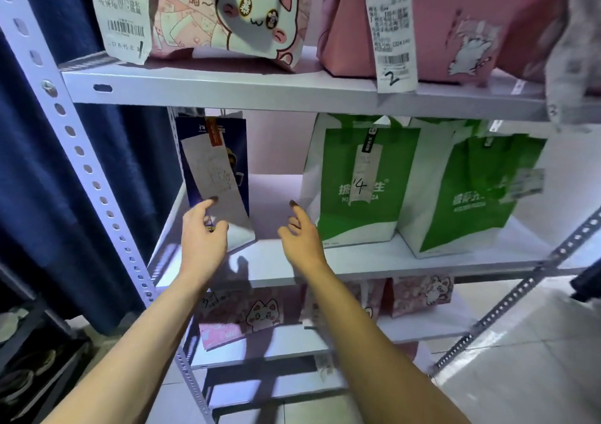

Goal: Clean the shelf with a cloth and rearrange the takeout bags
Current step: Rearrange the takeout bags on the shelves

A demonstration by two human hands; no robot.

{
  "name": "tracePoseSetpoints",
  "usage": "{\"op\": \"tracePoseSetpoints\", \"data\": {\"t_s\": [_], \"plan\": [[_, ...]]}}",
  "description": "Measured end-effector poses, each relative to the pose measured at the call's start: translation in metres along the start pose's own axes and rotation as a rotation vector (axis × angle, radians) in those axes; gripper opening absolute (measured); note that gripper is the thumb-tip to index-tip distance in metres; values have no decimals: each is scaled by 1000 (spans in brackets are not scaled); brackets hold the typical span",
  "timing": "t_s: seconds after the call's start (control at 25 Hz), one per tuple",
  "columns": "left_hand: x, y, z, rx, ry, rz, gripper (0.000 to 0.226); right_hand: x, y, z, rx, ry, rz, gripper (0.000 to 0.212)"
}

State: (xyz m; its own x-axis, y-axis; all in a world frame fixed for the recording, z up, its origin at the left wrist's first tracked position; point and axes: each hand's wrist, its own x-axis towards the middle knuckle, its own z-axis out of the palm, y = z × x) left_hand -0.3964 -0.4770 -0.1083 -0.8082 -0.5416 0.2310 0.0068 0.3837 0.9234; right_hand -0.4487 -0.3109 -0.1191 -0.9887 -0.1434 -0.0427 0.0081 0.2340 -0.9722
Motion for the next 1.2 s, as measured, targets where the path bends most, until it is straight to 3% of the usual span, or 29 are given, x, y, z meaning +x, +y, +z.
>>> {"op": "tracePoseSetpoints", "data": {"t_s": [0.2, 0.36, 0.56, 0.8, 1.2], "plan": [[-24, 9, 18, 33, 146, -73, 49, -26, 20, -52, -22, 142, 38, 58], [-43, 22, 43, 43, 14, 24, 49, -32, 32, -90, -27, 249, 57, 55], [-61, 39, 89, 2, -201, 52, 51, -19, 37, -143, -86, 368, 84, 70], [-71, 54, 148, -1, -268, -18, 51, 8, 50, -194, -183, 255, 134, 79], [-69, 63, 188, 44, -110, -122, 52, 19, 74, -216, -153, -20, 75, 68]]}}
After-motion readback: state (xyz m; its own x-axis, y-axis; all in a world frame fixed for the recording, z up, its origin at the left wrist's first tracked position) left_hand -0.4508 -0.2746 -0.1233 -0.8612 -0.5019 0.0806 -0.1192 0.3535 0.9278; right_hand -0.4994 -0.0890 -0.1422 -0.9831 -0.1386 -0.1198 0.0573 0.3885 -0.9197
